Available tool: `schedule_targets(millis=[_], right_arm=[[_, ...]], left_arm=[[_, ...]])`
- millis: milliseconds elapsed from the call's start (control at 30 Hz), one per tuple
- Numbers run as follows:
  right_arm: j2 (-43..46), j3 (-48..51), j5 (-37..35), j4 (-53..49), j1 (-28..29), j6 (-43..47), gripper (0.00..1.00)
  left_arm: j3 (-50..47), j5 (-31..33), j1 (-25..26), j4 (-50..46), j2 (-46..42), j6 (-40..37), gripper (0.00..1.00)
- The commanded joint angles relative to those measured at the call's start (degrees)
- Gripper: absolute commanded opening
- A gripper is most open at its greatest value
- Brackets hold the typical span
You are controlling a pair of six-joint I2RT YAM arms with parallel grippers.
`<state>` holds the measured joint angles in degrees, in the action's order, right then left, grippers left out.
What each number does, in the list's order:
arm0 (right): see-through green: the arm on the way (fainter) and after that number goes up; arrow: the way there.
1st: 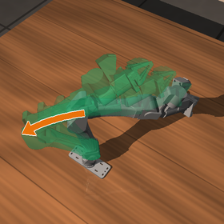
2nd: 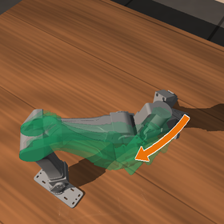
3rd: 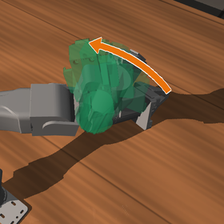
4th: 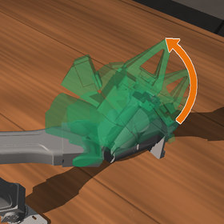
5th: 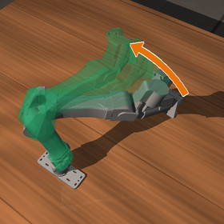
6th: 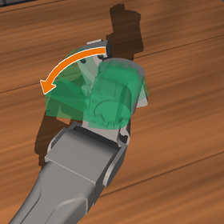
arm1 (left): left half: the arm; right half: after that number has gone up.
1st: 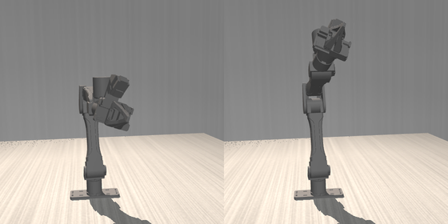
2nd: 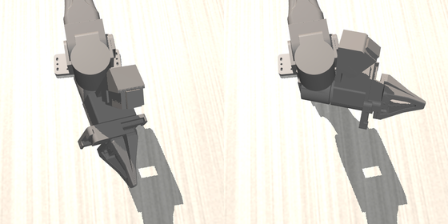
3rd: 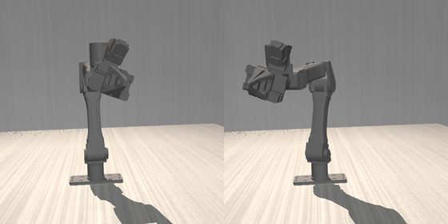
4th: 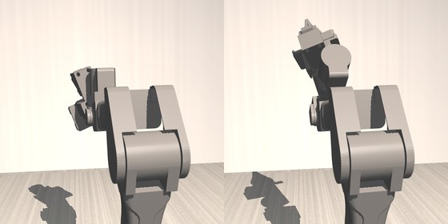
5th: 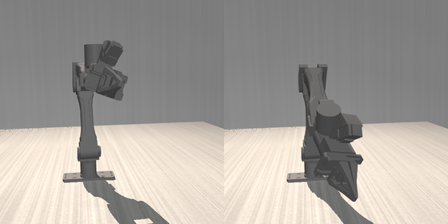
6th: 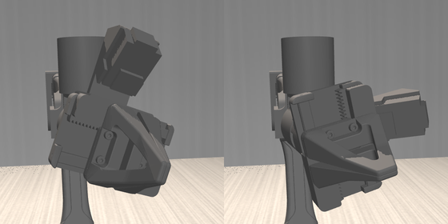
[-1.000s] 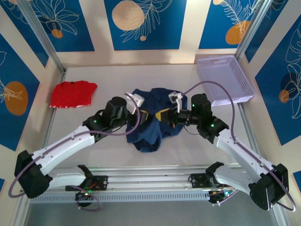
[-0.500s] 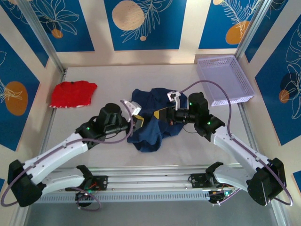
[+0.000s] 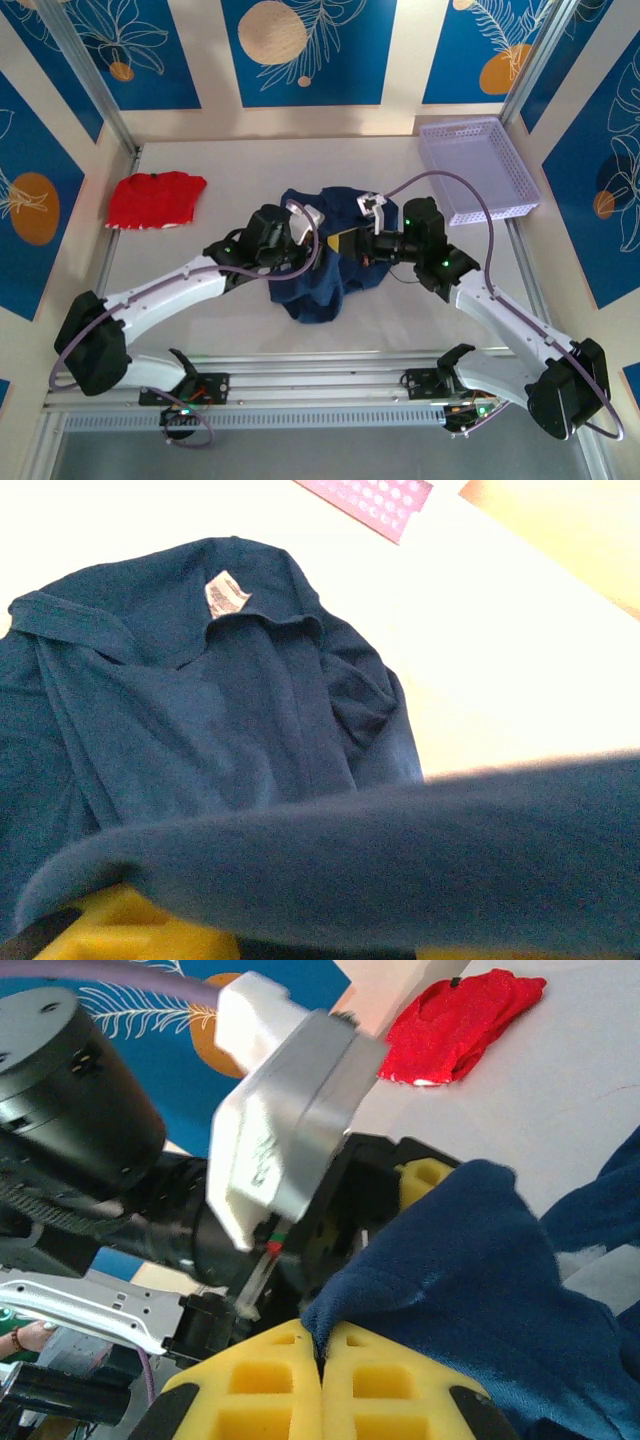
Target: Fold the inside-out t-shirt
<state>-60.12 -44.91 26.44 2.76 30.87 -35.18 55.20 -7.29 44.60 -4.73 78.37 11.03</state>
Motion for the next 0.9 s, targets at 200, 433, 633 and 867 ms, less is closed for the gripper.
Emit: schedule_targets(millis=[200, 433, 633, 867], right_arm=[[5.01, 0.15, -2.54, -3.98, -1.69, 4.07, 0.0], [7.99, -0.96, -11.24, -10.07, -1.56, 10.19, 0.0], [6.91, -2.85, -11.96, -10.84, -0.69, 11.56, 0.0], [3.11, -10.11, -24.4, -23.03, 0.9, 14.68, 0.16]], left_arm=[[0.98, -12.02, -2.7, 7.7, -0.02, 2.02, 0.0], [-8.28, -21.9, -5.67, 10.42, -15.9, 4.79, 0.0], [-10.29, -30.0, -6.37, 11.32, -21.53, 5.91, 0.0], [-11.68, -33.31, -6.41, 12.54, -23.21, 5.86, 0.0]])
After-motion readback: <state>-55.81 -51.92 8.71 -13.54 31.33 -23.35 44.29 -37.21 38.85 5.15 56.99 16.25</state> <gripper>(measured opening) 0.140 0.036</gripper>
